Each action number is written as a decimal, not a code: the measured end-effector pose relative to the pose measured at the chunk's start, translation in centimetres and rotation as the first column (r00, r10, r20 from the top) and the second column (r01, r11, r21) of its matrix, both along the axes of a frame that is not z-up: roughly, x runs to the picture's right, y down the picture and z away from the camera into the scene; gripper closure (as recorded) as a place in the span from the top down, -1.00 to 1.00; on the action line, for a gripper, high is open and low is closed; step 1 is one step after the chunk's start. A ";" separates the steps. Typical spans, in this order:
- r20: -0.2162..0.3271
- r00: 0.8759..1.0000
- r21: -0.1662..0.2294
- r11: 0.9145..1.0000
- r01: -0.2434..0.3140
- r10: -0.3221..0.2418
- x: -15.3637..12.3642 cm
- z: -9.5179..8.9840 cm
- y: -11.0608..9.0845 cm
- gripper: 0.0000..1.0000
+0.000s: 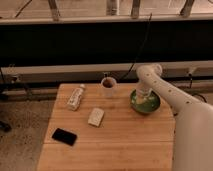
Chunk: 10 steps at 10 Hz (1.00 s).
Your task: Push the ceramic bowl across the table
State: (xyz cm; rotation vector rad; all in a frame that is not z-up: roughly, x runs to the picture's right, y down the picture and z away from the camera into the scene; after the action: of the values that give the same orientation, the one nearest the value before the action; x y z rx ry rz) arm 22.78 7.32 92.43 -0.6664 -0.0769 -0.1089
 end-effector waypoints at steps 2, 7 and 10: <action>0.005 1.000 -0.011 1.000 0.000 0.000 -0.2 0.3 0.2 -0.94; 0.024 0.999 -0.043 0.998 -0.040 0.041 0.0 0.4 0.5 -0.35; 0.082 0.996 -0.040 0.998 0.046 -0.042 -2.3 -1.1 2.1 -0.51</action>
State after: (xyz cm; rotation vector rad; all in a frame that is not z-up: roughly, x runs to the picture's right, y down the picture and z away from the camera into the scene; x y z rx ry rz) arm 20.45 9.39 91.37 -0.7058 -0.1431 -0.1772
